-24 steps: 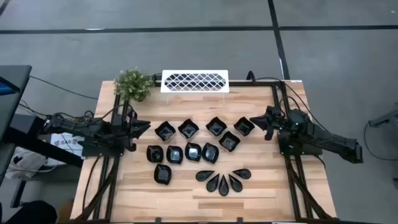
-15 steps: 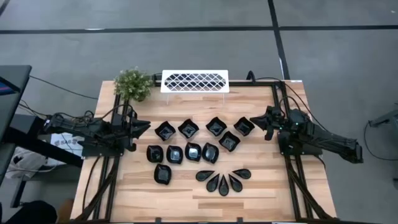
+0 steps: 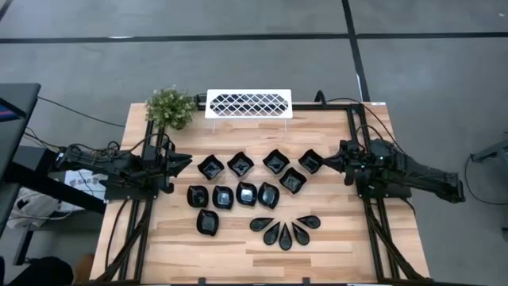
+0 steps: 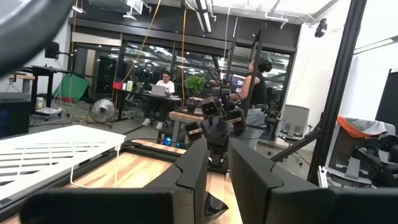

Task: Pick & Place Mini shaped plates
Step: Put the drop-shaped plate on the shelf

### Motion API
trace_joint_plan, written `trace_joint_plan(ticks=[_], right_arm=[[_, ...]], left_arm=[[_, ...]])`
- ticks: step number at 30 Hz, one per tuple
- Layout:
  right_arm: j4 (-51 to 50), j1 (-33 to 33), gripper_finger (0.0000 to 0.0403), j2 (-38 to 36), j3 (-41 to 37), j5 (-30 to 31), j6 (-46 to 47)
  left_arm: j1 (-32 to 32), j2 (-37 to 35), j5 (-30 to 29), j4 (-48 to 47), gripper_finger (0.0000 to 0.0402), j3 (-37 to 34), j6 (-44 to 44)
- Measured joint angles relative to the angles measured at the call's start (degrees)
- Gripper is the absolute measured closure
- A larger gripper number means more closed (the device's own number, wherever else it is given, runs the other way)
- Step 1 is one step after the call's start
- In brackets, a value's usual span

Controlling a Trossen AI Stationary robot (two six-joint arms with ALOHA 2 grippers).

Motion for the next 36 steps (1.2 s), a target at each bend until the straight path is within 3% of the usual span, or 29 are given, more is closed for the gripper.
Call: trace_joint_plan(ticks=[10, 25, 32, 36], right_arm=[[-13.5, 10.6, 0.0397, 11.8, 8.8, 0.0, 4.5], [-14.0, 34.3, 0.0397, 47.3, 21.8, 1.6, 7.6], [-13.6, 40.2, 0.0397, 61.6, 26.0, 8.0, 7.6], [-13.6, 40.9, 0.0397, 66.2, 27.4, 8.3, 7.2]], left_arm=[[0.0, 0.0, 0.0, 0.0, 0.0334, 0.0, 0.0], [0.0, 0.0, 0.0, 0.0, 0.0334, 0.0, 0.0], [0.0, 0.0, 0.0, 0.0, 0.0334, 0.0, 0.0], [0.0, 0.0, 0.0, 0.0, 0.0334, 0.0, 0.0]])
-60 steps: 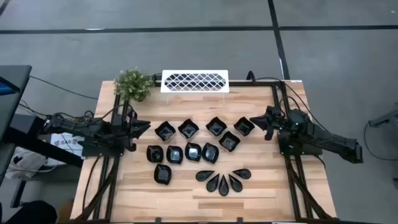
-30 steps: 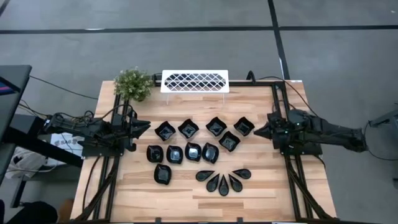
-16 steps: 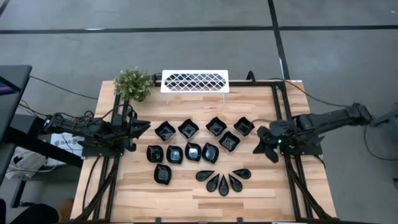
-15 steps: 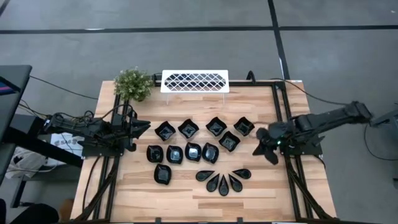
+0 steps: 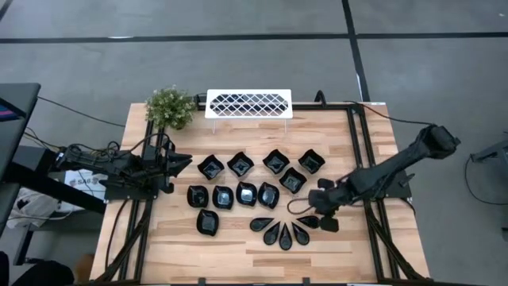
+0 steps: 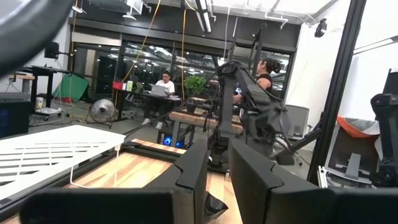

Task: Pick & Place Mini shaped plates
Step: Put the drop-shaped plate on the shelf

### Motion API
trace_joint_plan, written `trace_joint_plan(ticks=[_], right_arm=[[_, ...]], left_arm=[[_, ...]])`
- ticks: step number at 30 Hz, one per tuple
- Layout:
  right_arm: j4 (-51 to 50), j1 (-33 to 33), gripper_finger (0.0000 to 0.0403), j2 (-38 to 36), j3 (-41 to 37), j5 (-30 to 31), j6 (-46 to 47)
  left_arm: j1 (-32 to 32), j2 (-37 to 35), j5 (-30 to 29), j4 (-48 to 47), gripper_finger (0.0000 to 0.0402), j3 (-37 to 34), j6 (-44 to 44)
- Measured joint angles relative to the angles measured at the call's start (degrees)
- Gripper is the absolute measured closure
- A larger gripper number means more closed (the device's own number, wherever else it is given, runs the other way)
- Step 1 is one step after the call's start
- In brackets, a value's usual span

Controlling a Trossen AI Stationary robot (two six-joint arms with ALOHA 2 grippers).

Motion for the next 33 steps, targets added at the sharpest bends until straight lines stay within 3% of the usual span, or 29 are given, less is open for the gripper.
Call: trace_joint_plan(ticks=[7, 19, 33], right_arm=[[2.0, -0.3, 0.0391, 3.9, 0.3, -0.2, 1.2], [6.4, -1.5, 0.0299, 9.2, 0.3, -0.8, -0.2], [8.8, -1.2, 0.0295, 15.4, 0.5, -0.6, -0.8]], left_arm=[[0.0, 0.0, 0.0, 0.0, 0.0334, 0.0, 0.0], [0.0, 0.0, 0.0, 0.0, 0.0334, 0.0, 0.0], [0.0, 0.0, 0.0, 0.0, 0.0334, 0.0, 0.0]])
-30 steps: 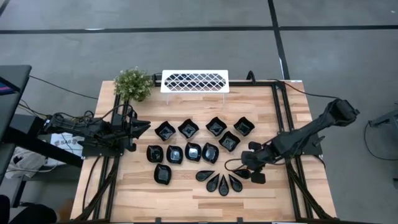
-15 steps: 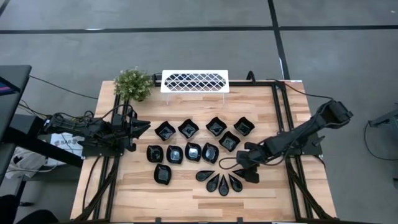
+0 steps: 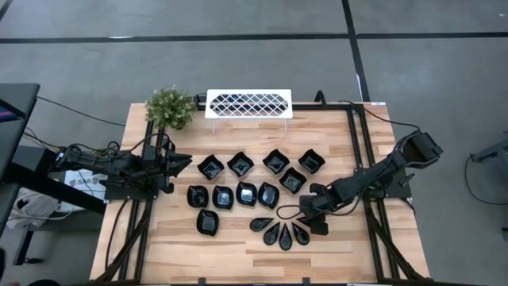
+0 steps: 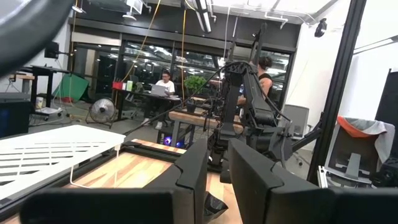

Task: Pick & Place Mini shaped plates
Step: Put the drop-shaped plate on the shelf

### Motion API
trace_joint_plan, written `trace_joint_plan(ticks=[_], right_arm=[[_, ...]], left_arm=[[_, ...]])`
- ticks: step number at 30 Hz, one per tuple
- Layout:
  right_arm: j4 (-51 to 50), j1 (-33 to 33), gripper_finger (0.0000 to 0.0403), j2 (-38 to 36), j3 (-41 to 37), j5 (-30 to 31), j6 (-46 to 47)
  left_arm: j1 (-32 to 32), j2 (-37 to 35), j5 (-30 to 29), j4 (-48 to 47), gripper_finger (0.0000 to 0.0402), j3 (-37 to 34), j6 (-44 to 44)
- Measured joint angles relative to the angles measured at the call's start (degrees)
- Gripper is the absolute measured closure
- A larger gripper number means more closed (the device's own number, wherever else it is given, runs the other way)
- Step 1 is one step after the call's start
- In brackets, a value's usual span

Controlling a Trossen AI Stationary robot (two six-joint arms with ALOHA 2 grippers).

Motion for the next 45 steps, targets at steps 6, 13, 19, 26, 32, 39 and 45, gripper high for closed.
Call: trace_joint_plan(ticks=[6, 13, 19, 26, 32, 39, 45], right_arm=[[-0.3, -0.1, 0.03, -1.0, -0.2, 0.0, 0.0], [-0.3, -0.1, 0.0336, -0.8, -0.2, 0.0, 0.0], [-0.5, 0.0, 0.0352, -0.8, -0.2, 0.1, 0.1], [-0.5, -0.1, 0.038, -0.9, -0.2, -0.1, 0.7], [-0.6, -0.1, 0.0395, -1.0, -0.2, -0.4, 1.7], [-1.6, -1.4, 0.0399, -1.9, 0.4, -3.3, 5.8], [-8.3, -4.1, 0.0401, -2.9, 5.7, -6.3, 5.6]], left_arm=[[0.0, 0.0, 0.0, 0.0, 0.0334, 0.0, 0.0], [0.0, 0.0, 0.0, 0.0, 0.0334, 0.0, 0.0], [0.0, 0.0, 0.0, 0.0, 0.0334, 0.0, 0.0], [0.0, 0.0, 0.0, 0.0, 0.0334, 0.0, 0.0], [0.0, 0.0, 0.0, 0.0, 0.0334, 0.0, 0.0], [0.0, 0.0, 0.0, 0.0, 0.0334, 0.0, 0.0], [0.0, 0.0, 0.0, 0.0, 0.0334, 0.0, 0.0]])
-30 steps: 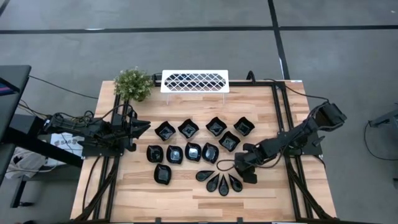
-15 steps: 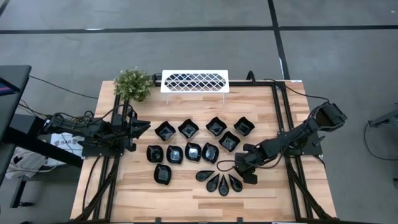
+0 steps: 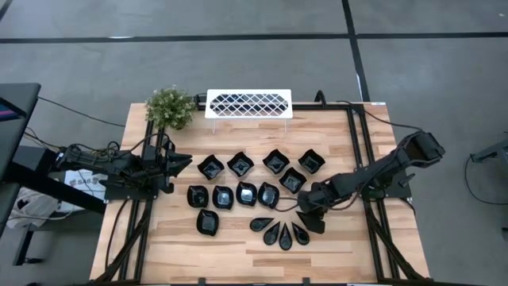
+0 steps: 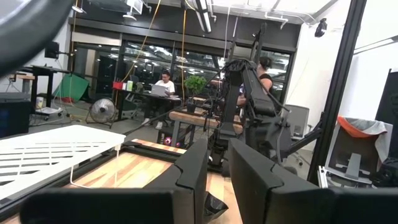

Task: Pick & Place Mini shaped plates
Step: Put the drop-shaped plate on the shelf

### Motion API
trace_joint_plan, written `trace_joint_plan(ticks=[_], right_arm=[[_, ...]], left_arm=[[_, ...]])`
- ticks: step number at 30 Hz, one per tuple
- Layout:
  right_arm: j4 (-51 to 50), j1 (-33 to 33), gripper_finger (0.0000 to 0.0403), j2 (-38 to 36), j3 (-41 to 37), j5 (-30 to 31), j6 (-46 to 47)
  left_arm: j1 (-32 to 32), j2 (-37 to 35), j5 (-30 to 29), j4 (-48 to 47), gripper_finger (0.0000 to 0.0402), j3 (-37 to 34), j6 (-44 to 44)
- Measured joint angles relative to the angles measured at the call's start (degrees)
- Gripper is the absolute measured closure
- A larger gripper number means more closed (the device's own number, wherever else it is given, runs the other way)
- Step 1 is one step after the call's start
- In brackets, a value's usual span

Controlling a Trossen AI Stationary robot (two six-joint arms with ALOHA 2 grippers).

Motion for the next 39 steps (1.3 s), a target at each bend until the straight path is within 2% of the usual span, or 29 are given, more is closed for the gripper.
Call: trace_joint_plan(ticks=[5, 12, 15, 19, 26, 29, 34, 39], right_arm=[[-4.9, -2.3, 0.0401, -0.1, 7.2, -3.1, -6.3], [-6.7, -6.5, 0.0402, -0.1, 18.7, -16.1, -17.9], [-6.5, -8.6, 0.0402, -0.2, 23.5, -17.8, -22.5], [-6.2, -12.7, 0.0402, -0.2, 28.9, -14.7, -28.2], [-6.5, -21.8, 0.0402, -0.2, 37.4, 5.5, -28.4], [-8.5, -26.3, 0.0402, -0.2, 40.5, 11.1, -27.4], [-11.4, -34.8, 0.0402, -0.2, 43.4, 14.3, -20.0], [-11.9, -44.5, 0.0402, 0.0, 43.9, 9.4, -11.6]], left_arm=[[0.0, 0.0, 0.0, 0.0, 0.0334, 0.0, 0.0], [0.0, 0.0, 0.0, 0.0, 0.0334, 0.0, 0.0], [0.0, 0.0, 0.0, 0.0, 0.0334, 0.0, 0.0], [0.0, 0.0, 0.0, 0.0, 0.0334, 0.0, 0.0], [0.0, 0.0, 0.0, 0.0, 0.0334, 0.0, 0.0], [0.0, 0.0, 0.0, 0.0, 0.0334, 0.0, 0.0], [0.0, 0.0, 0.0, 0.0, 0.0334, 0.0, 0.0], [0.0, 0.0, 0.0, 0.0, 0.0334, 0.0, 0.0]])
